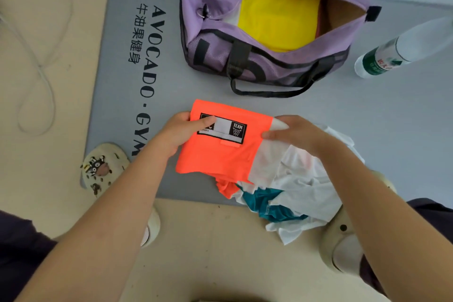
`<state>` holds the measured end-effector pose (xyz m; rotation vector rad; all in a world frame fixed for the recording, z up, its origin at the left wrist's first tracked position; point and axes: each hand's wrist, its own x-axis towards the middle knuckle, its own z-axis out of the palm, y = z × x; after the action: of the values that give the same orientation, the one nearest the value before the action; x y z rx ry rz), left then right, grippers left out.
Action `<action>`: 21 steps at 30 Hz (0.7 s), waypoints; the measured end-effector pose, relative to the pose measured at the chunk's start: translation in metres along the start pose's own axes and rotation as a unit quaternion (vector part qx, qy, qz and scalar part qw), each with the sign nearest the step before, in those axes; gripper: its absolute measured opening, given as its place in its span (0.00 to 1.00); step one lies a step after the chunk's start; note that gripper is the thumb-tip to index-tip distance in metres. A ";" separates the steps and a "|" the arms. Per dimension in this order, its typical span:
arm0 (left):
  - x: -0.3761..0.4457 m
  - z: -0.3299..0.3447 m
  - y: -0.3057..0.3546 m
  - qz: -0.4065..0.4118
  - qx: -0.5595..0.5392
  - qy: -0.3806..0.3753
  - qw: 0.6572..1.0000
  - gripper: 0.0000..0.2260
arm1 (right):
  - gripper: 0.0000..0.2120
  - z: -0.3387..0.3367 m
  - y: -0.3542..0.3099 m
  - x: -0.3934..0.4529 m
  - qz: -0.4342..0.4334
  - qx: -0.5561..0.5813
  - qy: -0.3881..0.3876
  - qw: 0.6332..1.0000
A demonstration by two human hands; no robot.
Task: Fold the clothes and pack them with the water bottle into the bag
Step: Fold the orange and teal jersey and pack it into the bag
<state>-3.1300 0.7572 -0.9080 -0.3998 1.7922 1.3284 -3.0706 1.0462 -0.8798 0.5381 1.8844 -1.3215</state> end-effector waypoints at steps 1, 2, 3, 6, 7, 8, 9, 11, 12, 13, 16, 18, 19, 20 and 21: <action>-0.003 -0.002 0.008 0.014 0.000 0.004 1.000 0.09 | 0.11 -0.004 -0.005 -0.006 -0.023 0.016 0.028 0.999; -0.007 -0.004 0.017 0.035 0.009 0.013 0.999 0.08 | 0.10 -0.008 -0.012 -0.011 -0.046 0.011 0.065 0.997; -0.011 -0.005 0.028 0.062 0.030 0.031 0.997 0.07 | 0.09 -0.012 -0.020 -0.017 -0.068 -0.005 0.106 0.992; -0.027 -0.007 0.060 0.158 0.073 0.103 0.979 0.08 | 0.09 -0.024 -0.041 -0.035 -0.159 -0.027 0.194 0.968; -0.034 -0.006 0.067 0.188 0.057 0.106 0.975 0.07 | 0.10 -0.027 -0.045 -0.043 -0.189 -0.029 0.216 0.957; -0.041 -0.004 0.070 0.212 0.036 0.106 0.971 0.07 | 0.10 -0.029 -0.046 -0.051 -0.210 -0.029 0.236 0.948; -0.047 0.000 0.070 0.226 0.019 0.106 0.968 0.07 | 0.12 -0.029 -0.045 -0.058 -0.223 -0.025 0.251 0.942; -0.057 0.012 0.057 0.210 0.006 0.116 0.971 0.08 | 0.14 -0.022 -0.034 -0.067 -0.220 -0.036 0.270 0.937; -0.061 0.020 0.045 0.184 -0.005 0.114 0.976 0.08 | 0.13 -0.015 -0.024 -0.067 -0.201 -0.065 0.271 0.939; -0.065 0.027 0.029 0.150 -0.026 0.101 0.983 0.08 | 0.13 -0.007 -0.013 -0.065 -0.173 -0.116 0.262 0.942; -0.075 0.046 -0.022 0.021 -0.047 0.034 0.998 0.15 | 0.20 0.017 0.029 -0.061 -0.077 -0.252 0.140 0.955; -0.080 0.056 -0.046 -0.056 -0.044 0.014 0.997 0.08 | 0.18 0.030 0.051 -0.063 -0.033 -0.249 0.048 0.967; -0.080 0.061 -0.054 -0.086 -0.052 0.019 0.995 0.07 | 0.16 0.034 0.058 -0.064 -0.026 -0.241 0.026 0.970; -0.077 0.065 -0.059 -0.105 -0.053 0.035 0.992 0.11 | 0.15 0.038 0.062 -0.064 -0.026 -0.228 0.023 0.973; -0.073 0.069 -0.062 -0.113 -0.050 0.063 0.990 0.14 | 0.17 0.041 0.065 -0.062 -0.028 -0.205 0.041 0.977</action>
<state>-3.0145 0.7786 -0.8951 -0.7345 1.7285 1.2576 -2.9723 1.0379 -0.8781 0.3299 2.1780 -0.9145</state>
